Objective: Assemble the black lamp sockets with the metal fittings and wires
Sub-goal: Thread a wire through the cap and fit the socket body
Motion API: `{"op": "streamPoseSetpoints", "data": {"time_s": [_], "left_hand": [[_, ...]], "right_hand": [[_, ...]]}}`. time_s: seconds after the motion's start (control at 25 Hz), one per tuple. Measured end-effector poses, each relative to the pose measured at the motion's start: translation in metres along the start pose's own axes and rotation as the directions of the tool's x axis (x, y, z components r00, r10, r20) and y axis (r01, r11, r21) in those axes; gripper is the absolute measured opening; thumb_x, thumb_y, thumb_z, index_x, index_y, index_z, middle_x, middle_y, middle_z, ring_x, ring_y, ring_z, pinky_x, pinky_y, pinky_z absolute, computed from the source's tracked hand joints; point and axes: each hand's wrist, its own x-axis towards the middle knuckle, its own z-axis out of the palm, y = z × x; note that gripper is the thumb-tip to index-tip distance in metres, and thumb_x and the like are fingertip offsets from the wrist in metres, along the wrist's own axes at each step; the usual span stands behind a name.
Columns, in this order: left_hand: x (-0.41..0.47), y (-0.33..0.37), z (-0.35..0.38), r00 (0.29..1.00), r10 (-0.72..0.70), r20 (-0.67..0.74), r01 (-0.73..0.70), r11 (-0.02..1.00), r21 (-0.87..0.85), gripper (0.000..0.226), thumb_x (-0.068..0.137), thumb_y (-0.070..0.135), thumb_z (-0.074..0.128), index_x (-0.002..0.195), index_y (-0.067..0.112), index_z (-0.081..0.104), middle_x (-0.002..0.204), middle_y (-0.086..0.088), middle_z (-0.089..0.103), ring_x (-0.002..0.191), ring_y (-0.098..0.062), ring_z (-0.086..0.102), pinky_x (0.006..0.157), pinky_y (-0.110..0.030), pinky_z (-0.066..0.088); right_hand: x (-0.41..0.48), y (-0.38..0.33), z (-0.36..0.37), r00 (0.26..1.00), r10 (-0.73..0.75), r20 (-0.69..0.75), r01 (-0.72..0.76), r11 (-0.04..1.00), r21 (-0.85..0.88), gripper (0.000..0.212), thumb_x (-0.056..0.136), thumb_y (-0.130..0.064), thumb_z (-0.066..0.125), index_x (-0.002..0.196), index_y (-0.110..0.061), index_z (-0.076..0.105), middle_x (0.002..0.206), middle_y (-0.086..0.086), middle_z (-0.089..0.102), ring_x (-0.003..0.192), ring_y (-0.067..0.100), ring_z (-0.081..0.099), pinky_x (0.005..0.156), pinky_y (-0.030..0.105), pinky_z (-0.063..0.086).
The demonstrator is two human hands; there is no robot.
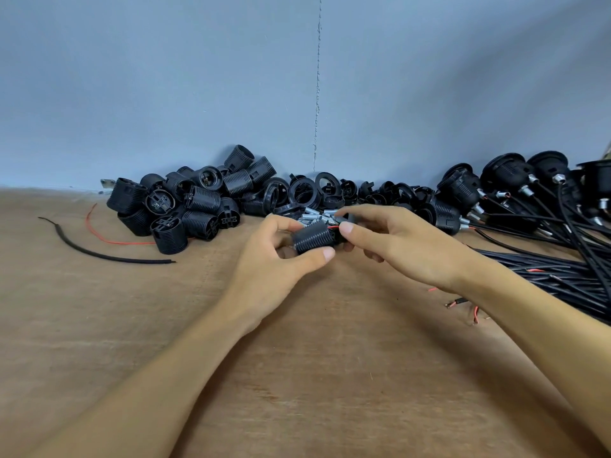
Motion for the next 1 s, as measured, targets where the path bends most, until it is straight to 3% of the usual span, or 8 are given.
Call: {"op": "streamPoseSetpoints", "data": {"time_s": [0.08, 0.24, 0.32, 0.52, 0.6, 0.76, 1.0], "left_hand": [[0.002, 0.003, -0.002, 0.999, -0.039, 0.009, 0.040, 0.992, -0.122, 0.040, 0.069, 0.043, 0.085, 0.105, 0.030, 0.074, 0.089, 0.007, 0.075, 0.068, -0.005, 0.063, 0.060, -0.018, 0.046], [0.001, 0.007, -0.006, 0.994, -0.078, 0.079, 0.096, 0.961, -0.259, 0.041, 0.074, 0.047, 0.082, 0.109, 0.027, 0.078, 0.098, -0.004, 0.072, 0.071, -0.015, 0.062, 0.062, -0.025, 0.048], [0.000, 0.008, -0.006, 0.994, -0.076, 0.081, 0.095, 0.958, -0.271, 0.040, 0.073, 0.041, 0.079, 0.111, 0.026, 0.078, 0.098, -0.005, 0.072, 0.072, -0.016, 0.064, 0.063, -0.025, 0.050], [-0.001, 0.008, -0.005, 0.991, -0.085, 0.104, 0.112, 0.952, -0.285, 0.043, 0.072, 0.033, 0.079, 0.113, 0.023, 0.077, 0.096, -0.005, 0.072, 0.075, -0.020, 0.067, 0.066, -0.025, 0.054], [-0.001, 0.009, -0.006, 0.988, -0.092, 0.127, 0.128, 0.944, -0.305, 0.041, 0.072, 0.030, 0.079, 0.112, 0.022, 0.077, 0.096, -0.005, 0.073, 0.077, -0.021, 0.068, 0.068, -0.026, 0.055], [0.000, 0.008, -0.007, 0.983, -0.113, 0.147, 0.160, 0.920, -0.359, 0.043, 0.072, 0.021, 0.079, 0.116, 0.018, 0.075, 0.102, -0.008, 0.075, 0.083, -0.024, 0.071, 0.072, -0.027, 0.058], [0.002, 0.006, -0.005, 0.975, -0.154, 0.158, 0.211, 0.858, -0.467, 0.053, 0.069, 0.003, 0.075, 0.121, 0.008, 0.068, 0.117, -0.017, 0.073, 0.093, -0.026, 0.072, 0.080, -0.030, 0.059]], "right_hand": [[0.000, 0.005, 0.000, 0.994, 0.013, -0.110, -0.018, 0.999, -0.042, 0.030, 0.090, -0.044, 0.067, 0.117, -0.036, 0.061, 0.093, -0.008, 0.066, 0.080, 0.015, 0.059, 0.078, 0.028, 0.050], [-0.003, 0.007, 0.003, 0.989, -0.068, -0.134, 0.041, 0.980, -0.196, 0.036, 0.082, -0.043, 0.076, 0.115, -0.038, 0.063, 0.101, -0.013, 0.065, 0.087, -0.003, 0.061, 0.080, 0.009, 0.047], [-0.002, 0.009, 0.005, 0.984, -0.081, -0.158, 0.045, 0.976, -0.215, 0.038, 0.082, -0.040, 0.077, 0.118, -0.037, 0.064, 0.101, -0.013, 0.067, 0.088, -0.006, 0.062, 0.081, 0.008, 0.046], [-0.004, 0.012, 0.012, 0.978, -0.088, -0.191, 0.056, 0.984, -0.167, 0.039, 0.080, -0.039, 0.079, 0.118, -0.035, 0.067, 0.104, -0.013, 0.070, 0.097, 0.004, 0.064, 0.093, 0.027, 0.051], [-0.004, 0.014, 0.013, 0.973, -0.099, -0.207, 0.073, 0.989, -0.131, 0.037, 0.079, -0.037, 0.080, 0.114, -0.034, 0.068, 0.105, -0.011, 0.070, 0.095, 0.006, 0.065, 0.092, 0.029, 0.053], [-0.004, 0.014, 0.014, 0.962, -0.153, -0.228, 0.126, 0.984, -0.126, 0.038, 0.079, -0.026, 0.083, 0.114, -0.031, 0.068, 0.104, -0.015, 0.068, 0.084, -0.003, 0.063, 0.077, 0.013, 0.049], [-0.005, 0.010, 0.016, 0.941, -0.228, -0.250, 0.180, 0.963, -0.199, 0.040, 0.079, -0.016, 0.084, 0.112, -0.031, 0.067, 0.106, -0.014, 0.063, 0.077, 0.006, 0.060, 0.072, 0.008, 0.044]]}}
